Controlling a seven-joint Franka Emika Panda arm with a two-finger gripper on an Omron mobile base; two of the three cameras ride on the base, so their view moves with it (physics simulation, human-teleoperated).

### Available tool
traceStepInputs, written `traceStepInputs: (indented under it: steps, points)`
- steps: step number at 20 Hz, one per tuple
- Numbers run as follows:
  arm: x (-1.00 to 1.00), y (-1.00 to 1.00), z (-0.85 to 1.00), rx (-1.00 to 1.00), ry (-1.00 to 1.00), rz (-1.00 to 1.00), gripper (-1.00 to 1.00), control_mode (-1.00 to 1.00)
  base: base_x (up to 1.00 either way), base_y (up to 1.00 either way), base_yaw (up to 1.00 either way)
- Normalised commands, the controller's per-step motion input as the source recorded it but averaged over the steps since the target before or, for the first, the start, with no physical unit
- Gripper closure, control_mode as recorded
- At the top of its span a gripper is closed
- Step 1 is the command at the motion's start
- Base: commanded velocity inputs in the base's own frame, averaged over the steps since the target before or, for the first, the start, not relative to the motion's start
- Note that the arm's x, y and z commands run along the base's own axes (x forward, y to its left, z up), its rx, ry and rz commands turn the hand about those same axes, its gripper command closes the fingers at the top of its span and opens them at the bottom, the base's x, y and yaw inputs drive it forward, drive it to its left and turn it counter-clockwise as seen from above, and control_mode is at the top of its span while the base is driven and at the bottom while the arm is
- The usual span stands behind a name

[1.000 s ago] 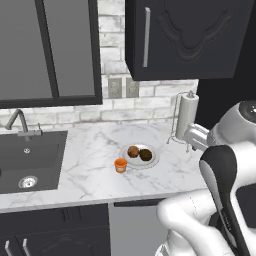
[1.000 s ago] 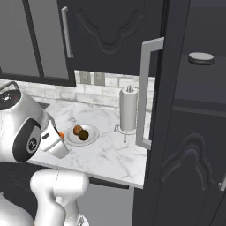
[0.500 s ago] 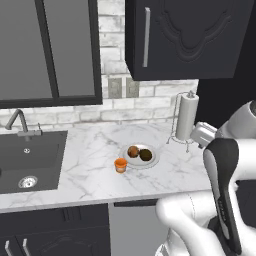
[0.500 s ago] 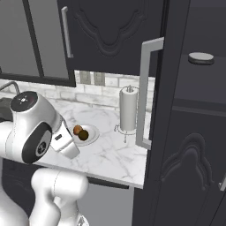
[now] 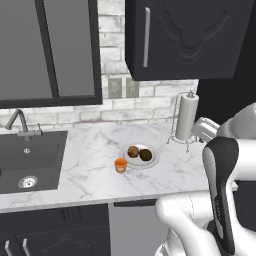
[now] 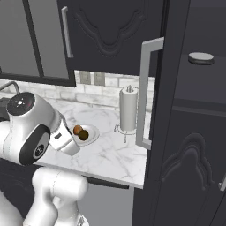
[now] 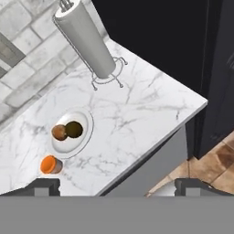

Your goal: Pick the avocado and bread from the counter and place them on the plate. Then pick the jam from the cabinet and place it next to the plate. Lastly close the cabinet door.

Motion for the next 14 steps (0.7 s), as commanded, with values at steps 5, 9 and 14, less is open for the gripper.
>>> traceStepInputs:
  steps: [5,9,14]
  points:
    - [-0.08,0.00,0.00,0.00,-0.16,-0.02,-1.00,-1.00,0.00,0.00,0.00]
    - [-0.04,0.00,0.00,0.00,-0.05,0.00,-1.00,1.00,-0.20,0.00,-0.01]
    - [0.00,0.00,0.00,0.00,0.00,0.00,-1.00,1.00,-0.44,0.00,-0.02]
